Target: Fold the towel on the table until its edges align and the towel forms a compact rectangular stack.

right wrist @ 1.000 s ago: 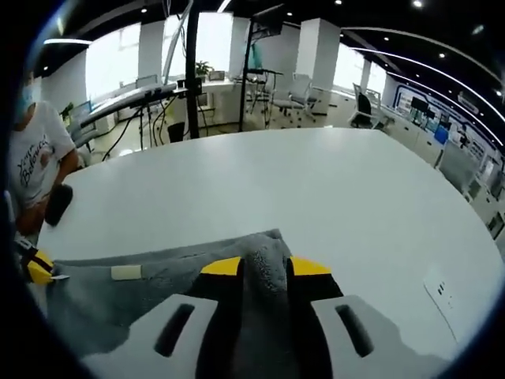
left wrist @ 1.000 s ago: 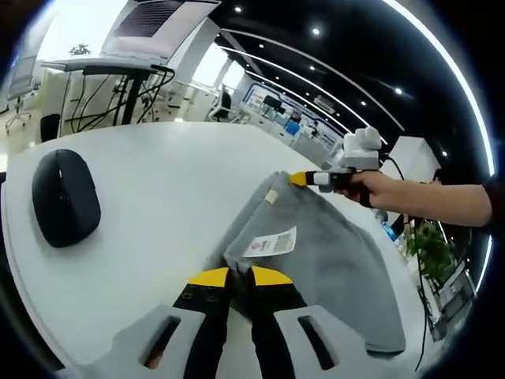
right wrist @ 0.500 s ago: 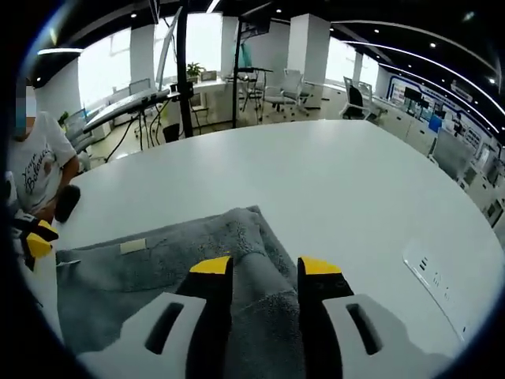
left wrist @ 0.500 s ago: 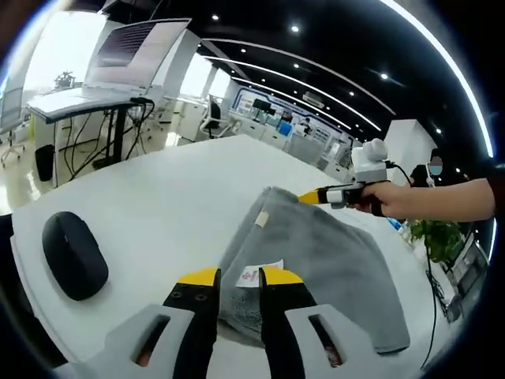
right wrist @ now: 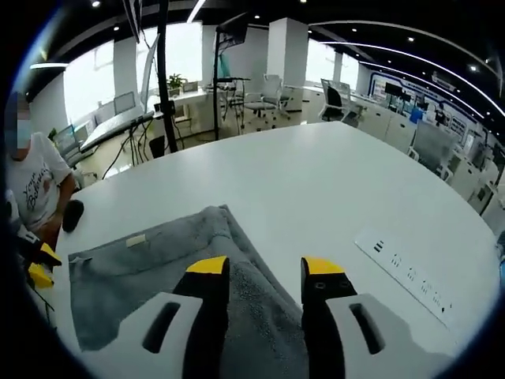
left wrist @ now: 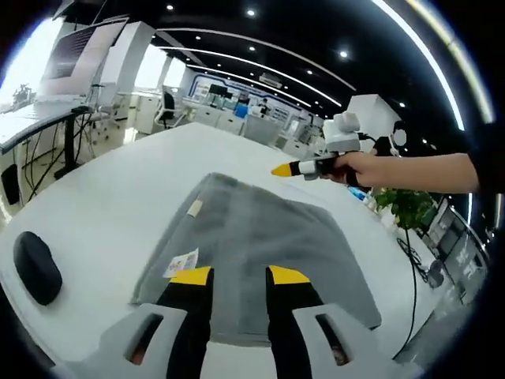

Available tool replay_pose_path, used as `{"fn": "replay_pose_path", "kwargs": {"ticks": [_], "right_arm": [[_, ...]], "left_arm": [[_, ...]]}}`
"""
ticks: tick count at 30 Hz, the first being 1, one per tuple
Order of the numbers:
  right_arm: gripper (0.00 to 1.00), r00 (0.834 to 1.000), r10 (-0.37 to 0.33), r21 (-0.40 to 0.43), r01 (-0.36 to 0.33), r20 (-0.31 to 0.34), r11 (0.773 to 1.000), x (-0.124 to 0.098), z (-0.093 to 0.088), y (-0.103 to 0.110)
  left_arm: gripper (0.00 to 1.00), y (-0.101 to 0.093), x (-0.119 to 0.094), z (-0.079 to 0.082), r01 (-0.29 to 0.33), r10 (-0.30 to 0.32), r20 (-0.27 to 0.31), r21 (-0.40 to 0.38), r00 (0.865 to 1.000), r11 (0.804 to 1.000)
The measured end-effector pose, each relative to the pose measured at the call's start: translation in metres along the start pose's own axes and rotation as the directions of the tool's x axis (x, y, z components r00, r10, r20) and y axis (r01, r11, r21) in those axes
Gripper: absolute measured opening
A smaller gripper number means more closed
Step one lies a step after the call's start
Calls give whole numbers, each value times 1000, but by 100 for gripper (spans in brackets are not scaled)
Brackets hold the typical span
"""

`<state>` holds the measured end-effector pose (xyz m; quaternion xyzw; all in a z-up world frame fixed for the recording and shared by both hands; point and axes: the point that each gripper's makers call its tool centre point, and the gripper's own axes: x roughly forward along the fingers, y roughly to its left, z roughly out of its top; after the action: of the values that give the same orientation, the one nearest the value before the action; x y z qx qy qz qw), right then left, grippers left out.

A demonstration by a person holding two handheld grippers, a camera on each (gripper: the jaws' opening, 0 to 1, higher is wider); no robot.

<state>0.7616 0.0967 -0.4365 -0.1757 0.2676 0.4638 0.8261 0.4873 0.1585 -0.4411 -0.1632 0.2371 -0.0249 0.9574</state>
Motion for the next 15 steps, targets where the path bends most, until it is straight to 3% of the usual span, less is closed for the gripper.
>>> {"fn": "replay_pose_path", "kwargs": {"ticks": [7, 15], "right_arm": [[36, 999, -36, 25, 36, -3, 999, -22, -10, -18], [37, 998, -56, 52, 58, -33, 997, -40, -36, -35]], "left_arm": [[28, -34, 5, -10, 96, -95, -49, 33, 994, 995], [30, -79, 9, -31, 198, -184, -144, 89, 972, 976]]}}
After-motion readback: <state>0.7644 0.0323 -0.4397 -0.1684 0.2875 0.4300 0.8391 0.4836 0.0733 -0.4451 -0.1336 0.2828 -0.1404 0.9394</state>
